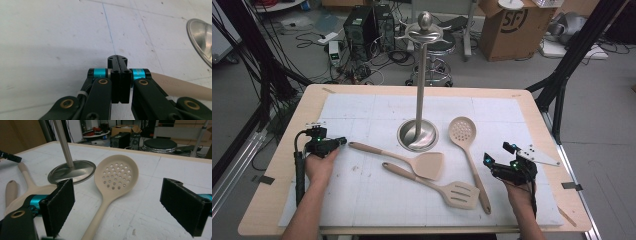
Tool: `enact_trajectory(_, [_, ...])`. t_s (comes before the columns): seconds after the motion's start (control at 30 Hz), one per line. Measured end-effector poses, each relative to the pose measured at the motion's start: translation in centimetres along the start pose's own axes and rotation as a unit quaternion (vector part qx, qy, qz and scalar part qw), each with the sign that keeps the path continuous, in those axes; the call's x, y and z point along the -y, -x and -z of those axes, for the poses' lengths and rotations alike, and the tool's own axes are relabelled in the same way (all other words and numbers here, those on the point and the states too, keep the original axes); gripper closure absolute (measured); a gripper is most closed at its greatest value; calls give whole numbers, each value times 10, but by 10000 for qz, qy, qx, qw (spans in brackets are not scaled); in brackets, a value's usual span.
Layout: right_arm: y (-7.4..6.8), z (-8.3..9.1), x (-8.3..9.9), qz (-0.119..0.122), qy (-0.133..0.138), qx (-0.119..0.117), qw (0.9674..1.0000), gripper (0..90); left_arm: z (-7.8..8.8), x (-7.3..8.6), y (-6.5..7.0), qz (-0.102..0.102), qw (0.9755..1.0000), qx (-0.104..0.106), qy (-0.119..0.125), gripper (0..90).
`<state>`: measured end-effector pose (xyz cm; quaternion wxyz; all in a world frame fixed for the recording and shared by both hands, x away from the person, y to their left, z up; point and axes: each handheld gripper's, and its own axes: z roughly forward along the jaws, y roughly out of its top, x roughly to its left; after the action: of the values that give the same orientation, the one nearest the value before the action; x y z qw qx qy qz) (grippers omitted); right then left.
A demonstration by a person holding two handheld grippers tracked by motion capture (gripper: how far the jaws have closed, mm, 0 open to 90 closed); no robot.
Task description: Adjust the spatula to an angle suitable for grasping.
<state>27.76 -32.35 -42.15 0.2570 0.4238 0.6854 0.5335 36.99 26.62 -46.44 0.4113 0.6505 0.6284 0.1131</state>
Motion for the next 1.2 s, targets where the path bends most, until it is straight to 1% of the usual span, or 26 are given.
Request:
enact_trajectory(0.03, [1,0,0,41,16,11,10000,118,-1,0,1,-18,10000,16,0,900])
enact_trajectory(0.13, [1,0,0,21,0,17,10000,118,-2,0,3,62,10000,32,4,900])
enact_trajectory(0.2, [1,0,0,19,-1,14,10000,118,-2,0,5,63,9999,93,-48,900])
enact_trajectory(0.23, [0,0,0,11,-13,7,10000,118,-3,1,9,48,9999,125,-86,900])
enact_trajectory(0.3, [0,-1,0,25,-20,4,10000,118,-7,2,19,-47,9997,182,-135,900])
enact_trajectory(0.37, [0,-2,1,38,-40,2,10000,118,-13,3,29,-112,9994,287,-153,900])
enact_trajectory(0.43, [-1,-2,0,44,-43,-2,10000,118,-19,5,39,-140,9993,333,-130,900])
enact_trajectory(0.5, [-1,-2,0,50,-43,-5,10000,118,-22,5,44,-120,9991,385,-124,900])
enact_trajectory(0.53, [-1,-2,0,34,-48,-6,10000,118,-23,5,46,-133,9991,377,-132,900])
enact_trajectory(0.63, [0,-2,1,1,-74,-21,10000,118,-25,6,51,-101,9988,451,-174,900])
enact_trajectory(0.67, [0,-3,1,-4,-76,-34,10000,118,-27,6,53,-120,9986,484,-183,900])
enact_trajectory(0.7, [0,-3,1,-28,-63,-62,10000,119,-28,6,55,-133,9983,533,-188,900])
enact_trajectory(0.73, [0,-3,1,-92,-23,-111,9999,121,-29,7,58,-198,9980,561,-195,900])
enact_trajectory(0.77, [0,-3,1,-191,18,-147,9997,127,-31,7,61,-274,9979,566,-182,900])
enact_trajectory(0.8, [1,-2,1,-297,81,-216,9993,135,-31,6,62,-302,9975,621,-170,900])
enact_trajectory(0.87, [2,-3,0,-482,204,-337,9981,142,-31,6,62,-247,9968,750,-89,900])
enact_trajectory(0.9, [2,-3,-1,-576,213,-389,9974,143,-29,6,62,-250,9961,843,-26,900])
enact_trajectory(0.93, [2,-3,-1,-591,195,-442,9971,146,-27,5,64,-317,9960,839,26,900])
enact_trajectory(0.97, [1,-4,-2,-528,129,-449,9975,147,-24,5,66,-382,9955,860,78,900])
enact_trajectory(1.03, [0,-5,-4,-479,39,-477,9977,147,-16,5,69,-508,9937,977,212,898])
enact_trajectory(1.07, [0,-5,-4,-501,-1,-505,9975,147,-11,6,70,-607,9926,1003,300,896])
enact_trajectory(1.1, [0,-6,-4,-544,-17,-552,9970,147,-6,6,71,-685,9914,1033,411,860])
enact_trajectory(1.13, [0,-7,-4,-552,-37,-575,9968,146,-1,7,71,-710,9904,1067,516,814])
enact_trajectory(1.17, [0,-8,-4,-593,-91,-580,9965,147,4,7,71,-691,9901,1086,566,745])
enact_trajectory(1.2, [0,-9,-3,-596,-121,-594,9964,147,7,7,70,-696,9889,1148,631,678])
